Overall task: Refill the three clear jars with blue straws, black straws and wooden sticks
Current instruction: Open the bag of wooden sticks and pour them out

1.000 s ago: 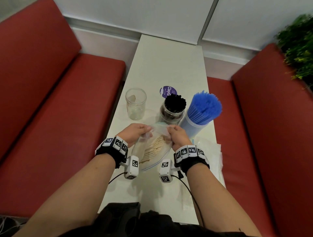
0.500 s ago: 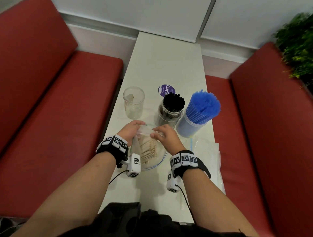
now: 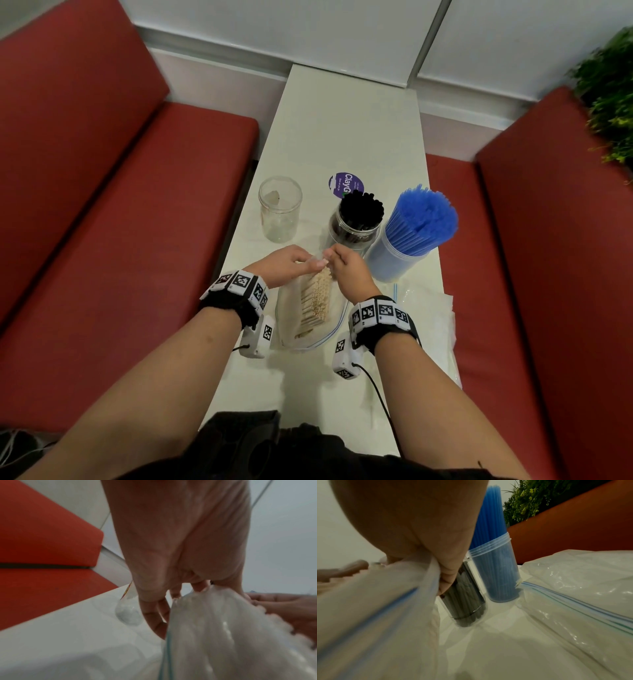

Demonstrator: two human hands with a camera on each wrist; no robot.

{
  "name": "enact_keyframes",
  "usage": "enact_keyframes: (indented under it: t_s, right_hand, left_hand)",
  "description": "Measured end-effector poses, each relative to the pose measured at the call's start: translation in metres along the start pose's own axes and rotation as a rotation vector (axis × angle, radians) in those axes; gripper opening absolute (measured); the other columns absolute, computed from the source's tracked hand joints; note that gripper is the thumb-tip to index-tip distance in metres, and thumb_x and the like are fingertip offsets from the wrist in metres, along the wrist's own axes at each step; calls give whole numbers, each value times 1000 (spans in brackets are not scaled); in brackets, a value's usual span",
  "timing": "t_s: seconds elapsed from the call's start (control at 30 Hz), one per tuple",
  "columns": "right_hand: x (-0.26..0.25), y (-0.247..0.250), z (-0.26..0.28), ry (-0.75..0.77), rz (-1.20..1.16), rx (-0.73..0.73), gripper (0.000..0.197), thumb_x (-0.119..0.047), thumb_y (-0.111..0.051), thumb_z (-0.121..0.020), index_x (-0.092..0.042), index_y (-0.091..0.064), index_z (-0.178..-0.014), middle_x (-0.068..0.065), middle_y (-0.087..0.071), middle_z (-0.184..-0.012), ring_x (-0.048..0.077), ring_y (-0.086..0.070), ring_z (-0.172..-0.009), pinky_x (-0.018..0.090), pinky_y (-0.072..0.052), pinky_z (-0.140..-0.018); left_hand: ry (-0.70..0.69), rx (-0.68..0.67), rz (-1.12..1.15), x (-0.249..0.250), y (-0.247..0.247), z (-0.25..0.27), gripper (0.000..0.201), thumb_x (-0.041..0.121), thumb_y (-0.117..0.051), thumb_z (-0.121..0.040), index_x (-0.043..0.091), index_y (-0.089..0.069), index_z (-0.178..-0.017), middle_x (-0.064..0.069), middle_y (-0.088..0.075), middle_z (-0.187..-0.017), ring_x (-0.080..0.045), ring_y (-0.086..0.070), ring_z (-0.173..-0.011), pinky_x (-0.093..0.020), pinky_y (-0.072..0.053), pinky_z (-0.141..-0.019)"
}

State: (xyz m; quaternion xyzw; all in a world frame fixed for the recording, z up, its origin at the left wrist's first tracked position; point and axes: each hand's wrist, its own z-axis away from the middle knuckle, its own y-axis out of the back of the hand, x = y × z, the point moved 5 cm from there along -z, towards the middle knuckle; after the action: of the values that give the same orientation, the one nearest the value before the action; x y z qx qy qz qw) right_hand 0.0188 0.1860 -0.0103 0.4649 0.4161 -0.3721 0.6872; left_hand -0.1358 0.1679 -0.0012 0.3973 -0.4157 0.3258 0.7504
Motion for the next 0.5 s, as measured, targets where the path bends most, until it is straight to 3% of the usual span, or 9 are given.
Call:
enact_keyframes:
  t_s: [0.03,0.07,0.1,0.17,0.23,0.37,0.47,0.5]
  right_hand:
    - [-3,0,-2,5,-8,0,29,-13,-47,-106,-16,-55,-77,-14,-49,-55,0,-44,-51,17,-40,-55]
    - [-6,-1,-4,11,-8,-2,31,-14,-47,-106,-18,-54,-76,-14,-49,-51,-1,-44,-48,15,-38,-54]
    - [-9,-1,-6,18,-9,-9,30,-15,-48,-106,-19,-54,-77,-12,-50,-49,0,-45,-47,15,-38,-53]
    - [-10,-1,-11,13,-29,-30,22,-20,-50,-106,-18,-56,-85,-9,-54,-52,3,-49,-47,19,-40,-52]
    - [-11,-2,-13,-8,-44,-39,12,-26,-53,-105,-16,-58,-101,-4,-60,-67,6,-54,-54,22,-42,-54]
    - [-5,-7,-7,-39,10,-108,29,-28,-52,-106,-17,-57,-132,-4,-63,-116,10,-61,-94,16,-50,-71]
    - [6,-7,-2,-89,91,-132,39,-15,-50,-105,-17,-50,-143,3,-62,-116,7,-61,-85,10,-50,-70]
    - [11,-6,-1,-137,126,-149,39,-13,-49,-104,-18,-51,-143,6,-63,-114,8,-61,-81,14,-53,-70]
  left_hand:
    - [15,16,-42,2,2,0,50,63,-55,-92,18,-61,-71,0,-56,-73,-18,-54,-74,-33,-39,-71]
    - [36,43,-58,1,5,0,45,64,-53,-93,23,-66,-78,2,-62,-78,-16,-59,-81,-30,-41,-72]
    - [58,53,-67,-1,7,0,41,63,-52,-94,26,-71,-91,4,-69,-90,-14,-63,-92,-28,-44,-80]
    - [114,63,-14,-6,10,0,47,58,-52,-96,19,-73,-114,0,-73,-110,-15,-66,-108,-33,-48,-97]
    - [168,111,121,-11,13,3,47,50,-56,-98,10,-72,-116,-9,-74,-113,-25,-69,-108,-45,-49,-104]
    - [296,301,327,-29,21,9,40,39,-56,-101,4,-74,-108,-18,-73,-110,-36,-69,-106,-55,-49,-103]
    - [430,478,442,-48,27,16,43,37,-55,-101,-1,-67,-119,-22,-67,-122,-41,-65,-113,-53,-53,-99]
    - [472,525,536,-55,27,19,43,36,-56,-101,-1,-64,-123,-22,-66,-124,-41,-65,-113,-53,-55,-97]
